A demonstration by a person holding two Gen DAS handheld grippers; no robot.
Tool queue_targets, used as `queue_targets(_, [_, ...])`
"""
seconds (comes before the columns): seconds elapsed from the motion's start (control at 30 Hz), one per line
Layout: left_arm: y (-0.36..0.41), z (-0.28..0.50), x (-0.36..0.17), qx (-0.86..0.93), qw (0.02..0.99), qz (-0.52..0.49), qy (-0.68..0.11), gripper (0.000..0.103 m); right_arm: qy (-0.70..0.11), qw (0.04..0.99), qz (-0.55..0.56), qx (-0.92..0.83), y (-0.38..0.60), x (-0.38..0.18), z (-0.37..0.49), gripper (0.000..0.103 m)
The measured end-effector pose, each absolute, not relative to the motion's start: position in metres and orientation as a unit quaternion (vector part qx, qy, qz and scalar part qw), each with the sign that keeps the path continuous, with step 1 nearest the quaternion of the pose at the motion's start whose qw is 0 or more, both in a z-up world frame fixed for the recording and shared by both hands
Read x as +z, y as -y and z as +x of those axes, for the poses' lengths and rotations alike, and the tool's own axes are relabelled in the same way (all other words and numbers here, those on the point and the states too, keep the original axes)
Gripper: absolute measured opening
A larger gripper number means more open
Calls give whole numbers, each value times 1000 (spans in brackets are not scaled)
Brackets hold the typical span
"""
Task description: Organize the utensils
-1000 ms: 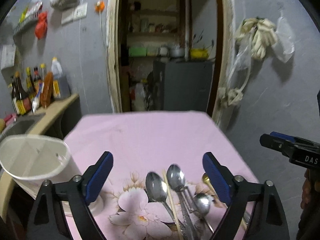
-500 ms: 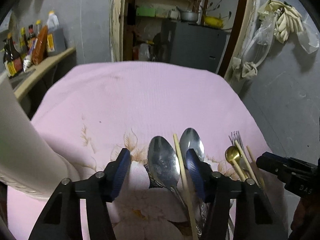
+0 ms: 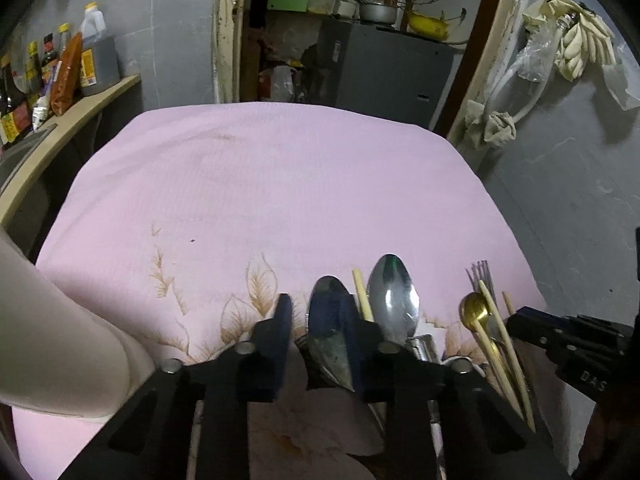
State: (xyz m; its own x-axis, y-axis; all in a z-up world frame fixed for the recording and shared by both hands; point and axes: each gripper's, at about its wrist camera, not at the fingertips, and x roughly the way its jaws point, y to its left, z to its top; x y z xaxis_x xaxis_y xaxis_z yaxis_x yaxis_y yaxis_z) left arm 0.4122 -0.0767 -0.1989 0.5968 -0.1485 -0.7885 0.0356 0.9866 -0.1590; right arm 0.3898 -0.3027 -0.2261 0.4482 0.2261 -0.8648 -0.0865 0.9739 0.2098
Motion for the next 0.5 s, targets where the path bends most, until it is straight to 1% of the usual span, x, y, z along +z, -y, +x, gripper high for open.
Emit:
queue_targets(0.03, [77, 413, -198, -56, 889, -65, -450, 10, -519, 847, 68, 93, 302, -225, 390, 7])
queue_targets(0.17, [77, 408, -189, -64, 890, -64, -447, 4, -521, 837, 134, 103, 311, -222, 387, 5])
queue_targets(0.33, [73, 391, -168, -61, 903, -63, -421, 3, -467, 857, 192, 107, 319, -194, 363, 4])
queue_targets(0.5, [67, 358, -133, -51, 929, -44, -364, 3, -396, 886, 223, 90, 319, -154, 329, 4])
